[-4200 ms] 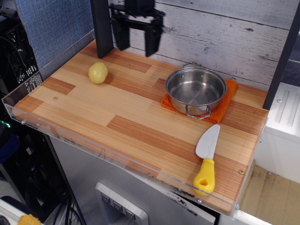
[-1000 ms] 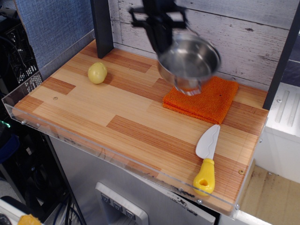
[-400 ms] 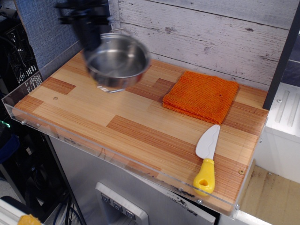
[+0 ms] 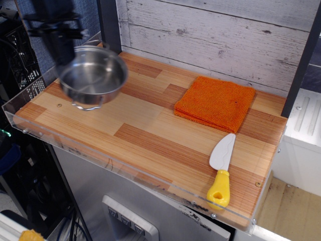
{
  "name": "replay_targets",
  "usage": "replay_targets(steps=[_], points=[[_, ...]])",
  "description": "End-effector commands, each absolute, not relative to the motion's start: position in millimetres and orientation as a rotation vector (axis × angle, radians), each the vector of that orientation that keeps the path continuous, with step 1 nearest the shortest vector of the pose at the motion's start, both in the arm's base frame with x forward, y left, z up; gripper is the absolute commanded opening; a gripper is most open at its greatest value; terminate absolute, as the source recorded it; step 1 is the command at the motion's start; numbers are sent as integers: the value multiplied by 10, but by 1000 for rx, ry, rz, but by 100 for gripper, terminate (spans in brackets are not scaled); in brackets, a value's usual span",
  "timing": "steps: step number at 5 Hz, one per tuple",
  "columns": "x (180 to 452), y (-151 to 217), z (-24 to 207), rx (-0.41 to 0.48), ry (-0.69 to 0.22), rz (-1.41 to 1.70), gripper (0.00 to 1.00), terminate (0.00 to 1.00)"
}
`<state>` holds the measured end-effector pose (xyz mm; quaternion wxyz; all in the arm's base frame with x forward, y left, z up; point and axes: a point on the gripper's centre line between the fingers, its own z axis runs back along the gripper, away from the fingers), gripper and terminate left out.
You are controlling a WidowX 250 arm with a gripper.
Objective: Move pot to space in front of potato.
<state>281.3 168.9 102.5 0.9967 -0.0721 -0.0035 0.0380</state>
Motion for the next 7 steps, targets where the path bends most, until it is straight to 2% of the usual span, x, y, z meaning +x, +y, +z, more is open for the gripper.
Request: replay_targets(steps=[1, 3, 6, 7], points=[[2872, 2211, 943, -95, -36, 188, 0, 0], [2842, 2133, 726, -14, -7, 180, 0, 0], [2807, 2056, 510, 122, 152, 180, 0, 0], [2792, 2103, 576, 125, 157, 200, 100, 0]])
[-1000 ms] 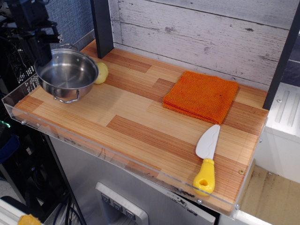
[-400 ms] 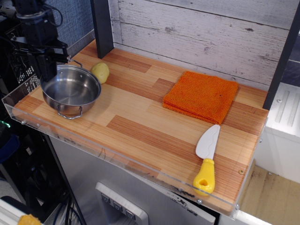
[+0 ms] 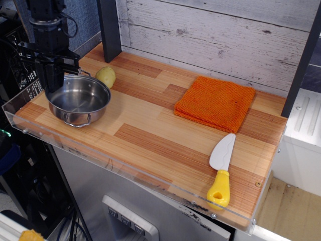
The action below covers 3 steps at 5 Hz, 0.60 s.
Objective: Move pot to space in front of potato.
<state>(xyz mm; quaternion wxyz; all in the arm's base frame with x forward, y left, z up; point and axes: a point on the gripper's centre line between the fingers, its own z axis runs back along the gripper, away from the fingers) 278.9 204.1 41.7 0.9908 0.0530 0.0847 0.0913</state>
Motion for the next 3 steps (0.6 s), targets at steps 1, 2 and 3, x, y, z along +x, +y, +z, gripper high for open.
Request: replay_targets(steps=[1, 2, 3], points=[[2826, 2114, 815, 141, 121, 155, 100, 0], [2874, 2050, 1215, 159, 22, 99, 100, 0], [2876, 1927, 1597, 160, -69, 77, 100, 0]])
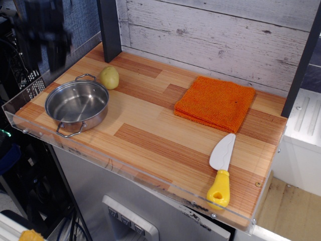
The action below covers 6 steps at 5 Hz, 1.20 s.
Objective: Move pot to space in front of potato.
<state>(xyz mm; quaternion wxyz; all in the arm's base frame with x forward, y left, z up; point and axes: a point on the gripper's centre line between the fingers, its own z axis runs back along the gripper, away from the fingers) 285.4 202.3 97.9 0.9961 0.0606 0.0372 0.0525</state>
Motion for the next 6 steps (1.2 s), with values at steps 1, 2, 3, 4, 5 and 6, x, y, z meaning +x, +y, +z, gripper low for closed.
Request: replay_targets(steps=[1, 2, 3, 4, 5, 6], points=[[2902, 1744, 1880, 79, -133, 73, 100, 0], [3009, 1568, 1934, 2, -143, 50, 100, 0], [3091, 1479, 1914, -33, -130, 18, 100, 0], [3097, 1478, 1928, -27, -133, 13, 100, 0], [3066, 1544, 1944, -53, -155, -17, 100, 0], [3066, 1544, 1944, -53, -155, -17, 100, 0]])
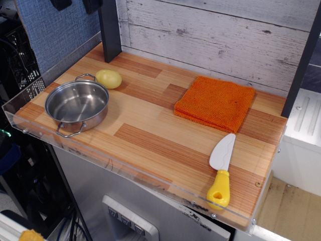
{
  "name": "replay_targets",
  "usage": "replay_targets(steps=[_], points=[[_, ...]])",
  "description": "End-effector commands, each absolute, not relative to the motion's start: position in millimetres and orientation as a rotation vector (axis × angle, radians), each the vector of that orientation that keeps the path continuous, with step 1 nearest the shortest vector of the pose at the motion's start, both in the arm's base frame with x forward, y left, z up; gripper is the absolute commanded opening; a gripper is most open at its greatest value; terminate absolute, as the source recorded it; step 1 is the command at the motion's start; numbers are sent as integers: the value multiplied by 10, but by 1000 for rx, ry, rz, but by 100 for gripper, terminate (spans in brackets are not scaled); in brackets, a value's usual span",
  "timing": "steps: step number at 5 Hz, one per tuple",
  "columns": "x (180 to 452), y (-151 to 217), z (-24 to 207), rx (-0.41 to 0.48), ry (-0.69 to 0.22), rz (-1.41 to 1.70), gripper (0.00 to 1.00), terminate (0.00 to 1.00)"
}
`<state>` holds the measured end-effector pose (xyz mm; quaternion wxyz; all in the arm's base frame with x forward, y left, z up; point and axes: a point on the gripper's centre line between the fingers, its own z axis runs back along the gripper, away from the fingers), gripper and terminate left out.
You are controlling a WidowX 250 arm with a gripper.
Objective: Move pot to space in front of potato.
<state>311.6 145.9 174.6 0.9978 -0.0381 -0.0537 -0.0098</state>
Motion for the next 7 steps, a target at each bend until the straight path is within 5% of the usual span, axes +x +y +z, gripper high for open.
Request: replay_targets(steps=[1, 6, 7], points=[[3066, 1544, 1944, -53, -155, -17, 100, 0], [3066, 1544, 1944, -53, -155, -17, 100, 0], [3066, 1544, 1944, -53, -155, -17, 100, 100]])
